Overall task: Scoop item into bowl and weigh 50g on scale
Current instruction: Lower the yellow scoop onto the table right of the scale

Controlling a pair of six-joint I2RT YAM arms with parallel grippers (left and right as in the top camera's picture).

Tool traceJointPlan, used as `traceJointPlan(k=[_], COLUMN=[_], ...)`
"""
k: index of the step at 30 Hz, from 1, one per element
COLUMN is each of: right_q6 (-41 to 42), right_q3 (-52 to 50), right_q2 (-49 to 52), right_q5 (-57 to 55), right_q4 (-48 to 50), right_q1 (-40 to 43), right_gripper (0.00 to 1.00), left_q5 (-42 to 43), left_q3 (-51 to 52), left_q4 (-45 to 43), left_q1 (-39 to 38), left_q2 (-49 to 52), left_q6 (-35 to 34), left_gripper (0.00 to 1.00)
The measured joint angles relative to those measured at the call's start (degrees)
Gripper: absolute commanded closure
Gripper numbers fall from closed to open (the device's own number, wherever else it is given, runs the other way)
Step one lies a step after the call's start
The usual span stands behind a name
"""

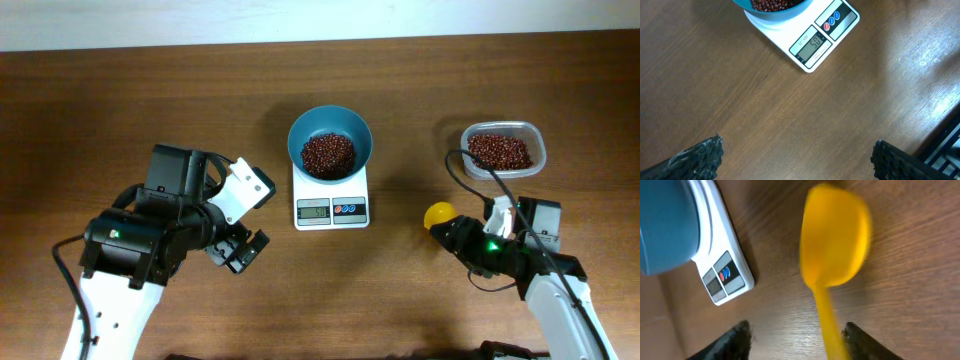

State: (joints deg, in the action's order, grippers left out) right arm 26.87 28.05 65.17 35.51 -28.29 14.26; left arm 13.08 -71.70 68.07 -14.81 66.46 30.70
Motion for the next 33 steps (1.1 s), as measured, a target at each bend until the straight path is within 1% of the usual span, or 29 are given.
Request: traceJointPlan(k=[1, 8, 13, 17, 21, 23, 24, 28, 33], right_q6=[0.09, 1.64, 3.82, 6.73, 8.94, 9.11, 9.14, 6.56, 4.61], right_q3=[0.00, 0.00, 0.00, 0.02, 0.79, 2.36, 3.43, 4.70, 4.94], right_q2=[0.00, 0.00, 0.00, 0.00, 0.00, 0.00, 0.00, -0.02, -0.02], right_q5=[-0.09, -2.05, -7.74, -16.39, -26.58, -29.42, -30.40, -27.28, -25.62], right_q4=[0.00, -0.81, -2.95, -6.91, -7.69, -6.21, -3.78, 7.17, 7.30], right_q1=[0.50, 4.48, 4.57, 4.57, 4.57, 4.57, 4.57, 3.34, -0.04], right_gripper=[0.01, 0.01, 0.01, 0.01, 0.01, 0.01, 0.01, 0.01, 0.01], left_q5=[0.00, 0.00, 0.00, 0.00, 0.00, 0.00, 0.00, 0.00, 0.00], left_q3=[0.00, 0.00, 0.00, 0.00, 0.00, 0.00, 0.00, 0.00, 0.00], left_q4=[0.02, 0.00, 0.00, 0.00, 0.02, 0.02, 0.00, 0.02, 0.02], left_q1=[0.00, 0.00, 0.00, 0.00, 0.00, 0.00, 0.00, 0.00, 0.00], left_q2=[0.00, 0.00, 0.00, 0.00, 0.00, 0.00, 0.00, 0.00, 0.00], left_q6=[-0.02, -0.02, 0.00, -0.02, -0.02, 0.00, -0.02, -0.02, -0.02], left_gripper=[0.01, 0.01, 0.01, 0.01, 0.01, 0.01, 0.01, 0.01, 0.01])
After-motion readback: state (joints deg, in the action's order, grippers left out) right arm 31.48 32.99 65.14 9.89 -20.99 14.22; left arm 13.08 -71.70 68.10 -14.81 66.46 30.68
